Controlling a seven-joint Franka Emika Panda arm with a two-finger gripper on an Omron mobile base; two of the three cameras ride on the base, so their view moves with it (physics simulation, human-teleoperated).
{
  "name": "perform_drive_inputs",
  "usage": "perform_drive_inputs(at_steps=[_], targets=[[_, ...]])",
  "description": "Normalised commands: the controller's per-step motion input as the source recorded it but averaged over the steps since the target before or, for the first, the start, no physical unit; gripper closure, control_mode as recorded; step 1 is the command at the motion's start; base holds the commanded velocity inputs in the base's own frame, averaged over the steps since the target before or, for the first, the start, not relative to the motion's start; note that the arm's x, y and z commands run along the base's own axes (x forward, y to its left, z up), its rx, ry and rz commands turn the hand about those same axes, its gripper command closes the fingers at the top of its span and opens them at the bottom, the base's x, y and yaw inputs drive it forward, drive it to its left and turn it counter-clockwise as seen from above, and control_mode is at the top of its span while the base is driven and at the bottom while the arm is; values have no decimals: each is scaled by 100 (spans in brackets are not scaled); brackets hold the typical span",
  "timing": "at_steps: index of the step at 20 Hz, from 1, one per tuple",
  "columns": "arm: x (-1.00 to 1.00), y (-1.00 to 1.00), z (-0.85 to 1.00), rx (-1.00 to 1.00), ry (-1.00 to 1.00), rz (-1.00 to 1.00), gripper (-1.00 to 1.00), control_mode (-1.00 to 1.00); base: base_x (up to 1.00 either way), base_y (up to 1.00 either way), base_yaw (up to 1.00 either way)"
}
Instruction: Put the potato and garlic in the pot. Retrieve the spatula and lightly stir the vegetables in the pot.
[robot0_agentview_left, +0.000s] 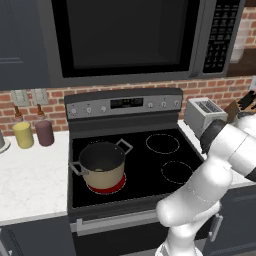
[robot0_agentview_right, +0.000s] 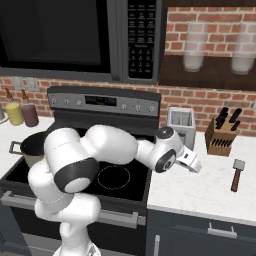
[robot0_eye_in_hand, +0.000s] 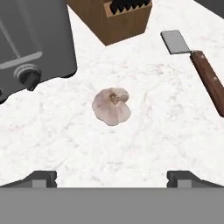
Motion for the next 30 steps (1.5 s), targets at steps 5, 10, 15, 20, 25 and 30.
perform_drive_inputs(at_steps=[5, 10, 15, 20, 25, 30], targets=[[34, -54, -25, 0, 0, 0, -100, -100, 0, 0, 0], [52, -46, -24, 1, 4, 0, -100, -100, 0, 0, 0], [23, -58, -11, 4, 3, 0, -100, -100, 0, 0, 0], [19, -45, -5, 8, 1, 0, -100, -100, 0, 0, 0], [44, -11, -4, 10, 5, 1, -100, -100, 0, 0, 0], [56, -6, 0, 4, 1, 2, -100, -100, 0, 0, 0]])
